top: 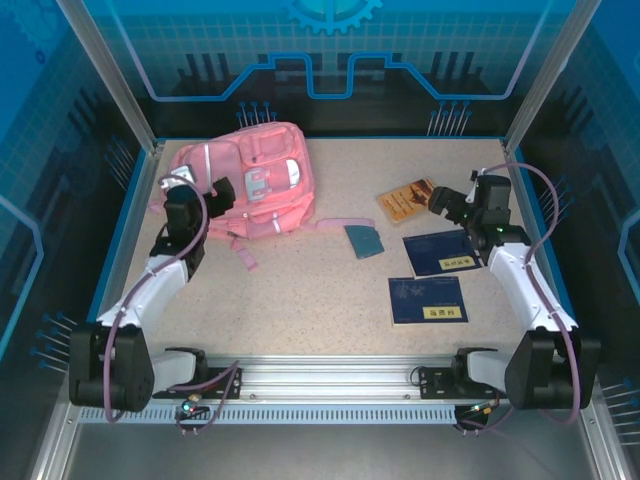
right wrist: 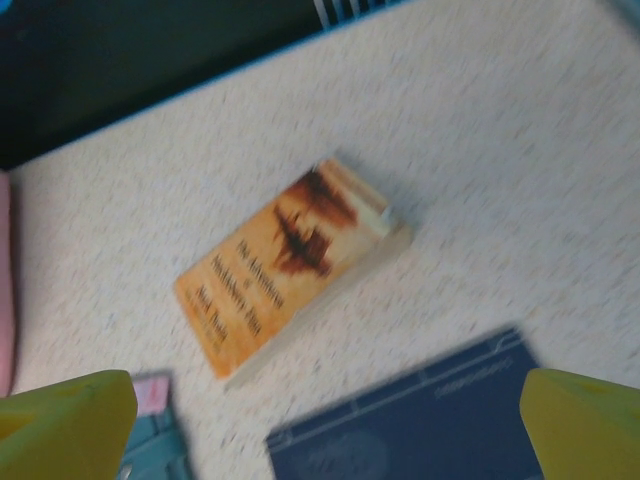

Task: Pack books, pencil case, and school supplies into a backpack

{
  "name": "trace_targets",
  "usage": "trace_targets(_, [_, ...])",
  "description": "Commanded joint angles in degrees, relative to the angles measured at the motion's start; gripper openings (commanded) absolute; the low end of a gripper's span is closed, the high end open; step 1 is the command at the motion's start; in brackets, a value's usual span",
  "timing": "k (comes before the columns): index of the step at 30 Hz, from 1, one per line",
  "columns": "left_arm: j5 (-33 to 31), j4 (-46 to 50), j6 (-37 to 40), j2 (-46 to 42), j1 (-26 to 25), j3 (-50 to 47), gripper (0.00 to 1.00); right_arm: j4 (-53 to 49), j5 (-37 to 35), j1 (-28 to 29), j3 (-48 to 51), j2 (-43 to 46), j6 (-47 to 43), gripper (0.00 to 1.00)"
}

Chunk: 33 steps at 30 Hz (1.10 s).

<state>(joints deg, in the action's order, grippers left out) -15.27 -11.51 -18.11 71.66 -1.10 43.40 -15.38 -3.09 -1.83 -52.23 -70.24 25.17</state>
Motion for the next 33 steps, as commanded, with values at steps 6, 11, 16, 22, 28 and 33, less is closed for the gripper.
trace_targets(6, [14.13,16.79,-7.99,18.03,1.1,13.94,0.98,-3.97,8.87,5.98,-2.61,-4.07,4.84,1.0])
trace_targets(11, [17.3,19.34,-7.93,26.1,0.48,21.2,0.93,-2.17,8.63,11.97,-2.97,-6.82,6.88,1.0])
trace_targets(16, [17.32,24.43,-7.97,33.08,-2.19,26.64,0.9,-1.49,7.64,16.5,-3.69,-10.22,8.46,1.0])
trace_targets(22, [18.69,26.11,-10.05,38.38,-9.35,27.97,0.88,-1.66,6.88,18.83,-4.22,-12.7,10.0,1.0])
trace_targets(28, [21.5,27.15,-14.77,40.56,-18.85,27.88,0.84,-3.97,3.3,19.28,-4.12,-11.98,11.04,1.0])
trace_targets(33, [26.22,27.17,-18.98,40.43,-27.53,31.21,0.84,-5.23,0.0,19.14,-2.74,-10.03,11.39,1.0])
